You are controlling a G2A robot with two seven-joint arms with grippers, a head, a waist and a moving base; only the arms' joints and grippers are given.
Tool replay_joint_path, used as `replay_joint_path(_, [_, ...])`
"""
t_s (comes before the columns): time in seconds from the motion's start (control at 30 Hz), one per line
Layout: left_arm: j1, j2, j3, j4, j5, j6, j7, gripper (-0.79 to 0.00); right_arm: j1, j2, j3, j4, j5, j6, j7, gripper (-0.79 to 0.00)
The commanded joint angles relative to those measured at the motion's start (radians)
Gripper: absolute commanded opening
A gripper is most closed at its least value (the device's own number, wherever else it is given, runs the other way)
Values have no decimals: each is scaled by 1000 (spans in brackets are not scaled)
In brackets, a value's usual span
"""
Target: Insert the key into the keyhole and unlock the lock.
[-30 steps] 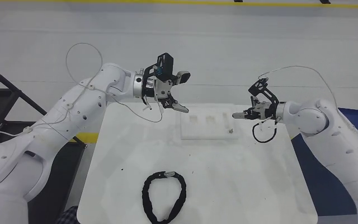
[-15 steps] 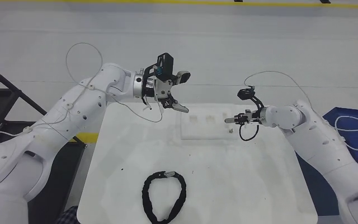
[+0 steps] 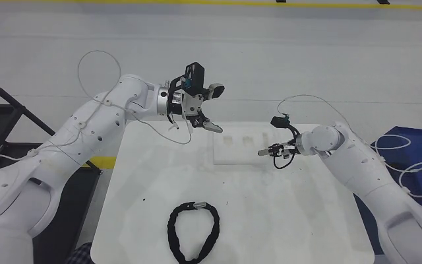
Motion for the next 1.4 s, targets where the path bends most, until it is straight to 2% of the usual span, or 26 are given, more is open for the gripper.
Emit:
replay_joint_path(0.0, [0,0,0,0,-1,0,0,0,6,-12,-3,30,20,-3,3,0])
replay_joint_path(0.17, [0,0,0,0,-1,0,0,0,15,-39,-5,93,68,-24,18,0])
replay_joint_path(0.67, [0,0,0,0,-1,0,0,0,12,-38,-5,90,59,-14,4,0])
replay_joint_path(0.97, [0,0,0,0,-1,0,0,0,-18,-21,-1,-88,-102,290,-45,0])
replay_joint_path(1.13, [0,0,0,0,-1,0,0,0,-44,-10,10,-169,-162,409,-47,0])
replay_joint_path(1.27, [0,0,0,0,-1,0,0,0,-57,-1,24,-207,-208,476,-38,-185])
replay_joint_path(1.37, [0,0,0,0,-1,0,0,0,-70,3,28,-236,-233,508,-35,-252])
